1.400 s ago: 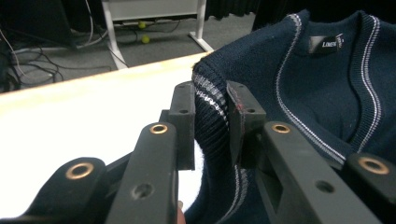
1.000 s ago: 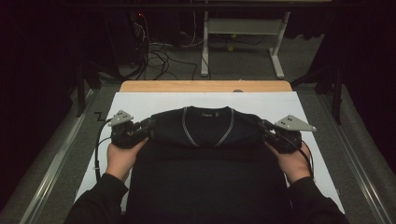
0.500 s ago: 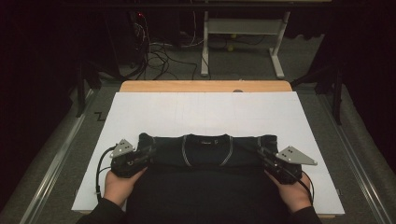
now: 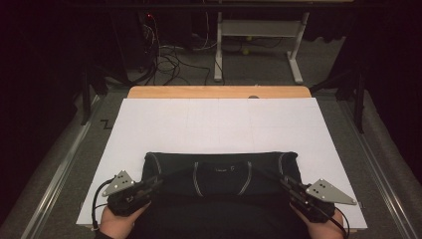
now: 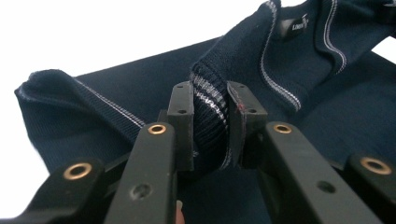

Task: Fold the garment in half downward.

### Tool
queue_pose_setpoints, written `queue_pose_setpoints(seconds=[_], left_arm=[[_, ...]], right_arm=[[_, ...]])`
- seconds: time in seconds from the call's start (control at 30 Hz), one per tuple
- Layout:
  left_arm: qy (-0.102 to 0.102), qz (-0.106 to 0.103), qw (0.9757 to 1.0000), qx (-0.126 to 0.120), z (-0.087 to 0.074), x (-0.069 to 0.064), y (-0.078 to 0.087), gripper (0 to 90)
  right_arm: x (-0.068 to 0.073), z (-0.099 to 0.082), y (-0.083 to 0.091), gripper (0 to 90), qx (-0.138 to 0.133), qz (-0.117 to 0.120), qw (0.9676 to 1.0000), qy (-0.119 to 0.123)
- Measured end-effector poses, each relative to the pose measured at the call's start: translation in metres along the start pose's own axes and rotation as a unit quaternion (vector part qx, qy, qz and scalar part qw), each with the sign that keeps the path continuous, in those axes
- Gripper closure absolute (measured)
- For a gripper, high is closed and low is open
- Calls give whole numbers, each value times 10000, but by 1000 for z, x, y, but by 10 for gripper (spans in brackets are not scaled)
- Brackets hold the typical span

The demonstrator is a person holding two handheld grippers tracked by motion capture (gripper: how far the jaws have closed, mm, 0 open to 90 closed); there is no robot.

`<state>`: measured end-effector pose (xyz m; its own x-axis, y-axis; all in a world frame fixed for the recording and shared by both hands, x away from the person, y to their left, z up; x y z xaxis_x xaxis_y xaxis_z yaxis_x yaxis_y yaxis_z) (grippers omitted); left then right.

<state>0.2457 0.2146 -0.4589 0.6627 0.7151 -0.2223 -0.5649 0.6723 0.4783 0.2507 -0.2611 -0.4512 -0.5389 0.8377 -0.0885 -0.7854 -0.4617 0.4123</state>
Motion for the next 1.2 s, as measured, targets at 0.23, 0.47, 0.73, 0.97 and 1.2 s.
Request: queue_pose_setpoints(seconds=[0.23, 0.47, 0.73, 0.97, 1.2], left_arm=[[-103, -164, 9998, -90, -6, -20, 16, 702], [-4, -69, 9994, 339, -14, -18, 9, 691], [203, 161, 9946, 1005, -24, 9, -21, 631], [216, 334, 9955, 855, -22, 18, -16, 324], [519, 684, 9950, 520, -13, 42, -1, 230]], right_arm=[[10, -5, 22, 783, -69, 1, 10000, 7], [11, -13, 24, 782, 211, 33, 9997, -105], [6, -26, -1, 760, 1031, -29, 9947, -54], [5, -26, -3, 518, 1015, 11, 9943, -339], [-9, -8, 1, 466, 468, -358, 9967, -559]])
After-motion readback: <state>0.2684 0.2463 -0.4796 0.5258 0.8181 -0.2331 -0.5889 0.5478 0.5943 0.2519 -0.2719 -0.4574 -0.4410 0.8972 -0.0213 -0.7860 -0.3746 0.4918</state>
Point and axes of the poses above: each handheld gripper's, and its own axes: y roughly backward along the jaws, z roughly out of its top, x roughly to its left, the point moved 2 cm from there along -y, roughly forward along the jaws, and after that the axes turned 2 degrees about -z, right-handed, at the moved point
